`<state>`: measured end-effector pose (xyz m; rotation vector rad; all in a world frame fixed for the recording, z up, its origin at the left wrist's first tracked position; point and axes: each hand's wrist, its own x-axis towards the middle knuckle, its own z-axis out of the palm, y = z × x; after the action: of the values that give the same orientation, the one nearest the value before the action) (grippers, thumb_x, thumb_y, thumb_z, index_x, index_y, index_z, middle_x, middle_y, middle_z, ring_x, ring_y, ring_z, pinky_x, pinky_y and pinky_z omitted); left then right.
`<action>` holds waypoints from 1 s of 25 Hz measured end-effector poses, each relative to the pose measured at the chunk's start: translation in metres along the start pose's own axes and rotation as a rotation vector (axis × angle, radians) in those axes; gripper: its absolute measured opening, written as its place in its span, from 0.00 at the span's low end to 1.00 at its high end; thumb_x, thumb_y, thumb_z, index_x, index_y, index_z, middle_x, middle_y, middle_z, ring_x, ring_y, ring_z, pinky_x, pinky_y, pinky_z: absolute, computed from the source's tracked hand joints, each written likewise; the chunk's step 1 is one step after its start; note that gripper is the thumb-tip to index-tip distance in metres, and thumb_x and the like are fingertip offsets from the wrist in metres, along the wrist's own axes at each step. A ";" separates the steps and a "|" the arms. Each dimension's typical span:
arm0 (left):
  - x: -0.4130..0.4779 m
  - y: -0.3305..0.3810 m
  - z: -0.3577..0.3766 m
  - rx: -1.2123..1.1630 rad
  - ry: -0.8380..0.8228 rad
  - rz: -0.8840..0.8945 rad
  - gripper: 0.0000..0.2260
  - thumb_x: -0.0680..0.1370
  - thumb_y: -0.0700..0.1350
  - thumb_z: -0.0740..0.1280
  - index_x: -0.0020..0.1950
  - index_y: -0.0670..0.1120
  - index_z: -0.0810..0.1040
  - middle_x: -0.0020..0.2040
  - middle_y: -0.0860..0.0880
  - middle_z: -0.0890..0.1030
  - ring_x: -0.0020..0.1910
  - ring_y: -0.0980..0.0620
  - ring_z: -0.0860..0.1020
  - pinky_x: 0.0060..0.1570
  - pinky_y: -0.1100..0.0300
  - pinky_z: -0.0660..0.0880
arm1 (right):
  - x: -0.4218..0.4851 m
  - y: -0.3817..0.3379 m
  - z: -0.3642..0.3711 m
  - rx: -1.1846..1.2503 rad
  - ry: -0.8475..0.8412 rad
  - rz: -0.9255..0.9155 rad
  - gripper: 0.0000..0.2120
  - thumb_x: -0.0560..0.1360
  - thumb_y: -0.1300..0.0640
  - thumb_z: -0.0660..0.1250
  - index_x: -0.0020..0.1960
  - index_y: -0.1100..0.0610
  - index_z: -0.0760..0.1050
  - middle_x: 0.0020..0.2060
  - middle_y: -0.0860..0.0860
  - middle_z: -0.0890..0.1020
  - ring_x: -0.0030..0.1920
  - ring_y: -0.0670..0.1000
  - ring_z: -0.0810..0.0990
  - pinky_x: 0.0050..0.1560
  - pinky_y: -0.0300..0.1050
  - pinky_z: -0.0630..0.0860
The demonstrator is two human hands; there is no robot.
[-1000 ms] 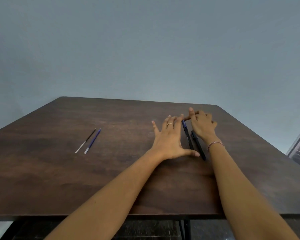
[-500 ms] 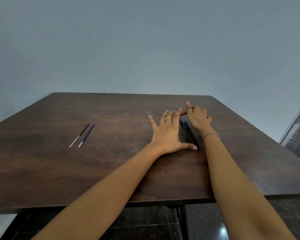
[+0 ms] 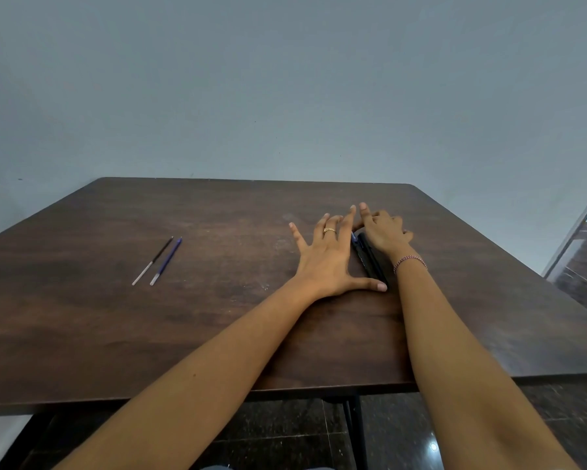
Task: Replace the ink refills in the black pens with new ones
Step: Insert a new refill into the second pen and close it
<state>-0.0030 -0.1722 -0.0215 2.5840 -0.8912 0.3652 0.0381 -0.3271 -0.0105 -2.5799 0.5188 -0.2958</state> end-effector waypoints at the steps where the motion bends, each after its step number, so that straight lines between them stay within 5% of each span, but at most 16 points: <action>1: 0.000 0.001 0.000 -0.006 -0.001 -0.002 0.58 0.59 0.75 0.65 0.75 0.52 0.35 0.77 0.43 0.52 0.77 0.46 0.45 0.64 0.26 0.35 | 0.001 0.001 0.001 -0.001 0.001 0.003 0.34 0.80 0.37 0.41 0.54 0.53 0.81 0.67 0.51 0.70 0.72 0.56 0.58 0.70 0.62 0.50; 11: 0.005 -0.001 0.002 -0.023 -0.044 0.000 0.60 0.58 0.75 0.65 0.73 0.54 0.29 0.78 0.45 0.52 0.77 0.46 0.44 0.63 0.26 0.34 | -0.002 -0.001 -0.002 -0.003 0.026 -0.012 0.32 0.80 0.38 0.42 0.48 0.52 0.82 0.66 0.52 0.71 0.71 0.57 0.59 0.69 0.62 0.52; 16: 0.006 -0.002 0.001 -0.023 -0.046 0.016 0.60 0.58 0.75 0.66 0.73 0.54 0.30 0.77 0.44 0.51 0.77 0.46 0.43 0.63 0.26 0.34 | -0.010 -0.006 -0.007 0.019 0.027 -0.012 0.28 0.81 0.39 0.43 0.32 0.47 0.73 0.66 0.55 0.70 0.71 0.58 0.59 0.69 0.61 0.53; 21: 0.009 -0.008 -0.003 -0.032 -0.019 -0.002 0.56 0.61 0.75 0.63 0.75 0.53 0.33 0.78 0.46 0.43 0.75 0.47 0.34 0.64 0.26 0.36 | -0.008 -0.005 -0.007 0.047 0.083 -0.078 0.29 0.81 0.38 0.44 0.49 0.48 0.82 0.65 0.54 0.71 0.71 0.58 0.60 0.67 0.63 0.54; 25: 0.010 -0.018 -0.003 -0.040 -0.042 -0.057 0.48 0.69 0.73 0.56 0.76 0.50 0.35 0.78 0.46 0.42 0.75 0.47 0.34 0.65 0.28 0.35 | -0.005 -0.007 -0.004 0.010 0.153 -0.149 0.25 0.81 0.39 0.48 0.53 0.47 0.82 0.61 0.54 0.73 0.68 0.58 0.64 0.65 0.60 0.59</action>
<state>0.0157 -0.1638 -0.0197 2.5830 -0.8288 0.2759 0.0345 -0.3212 -0.0044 -2.6033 0.3779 -0.5493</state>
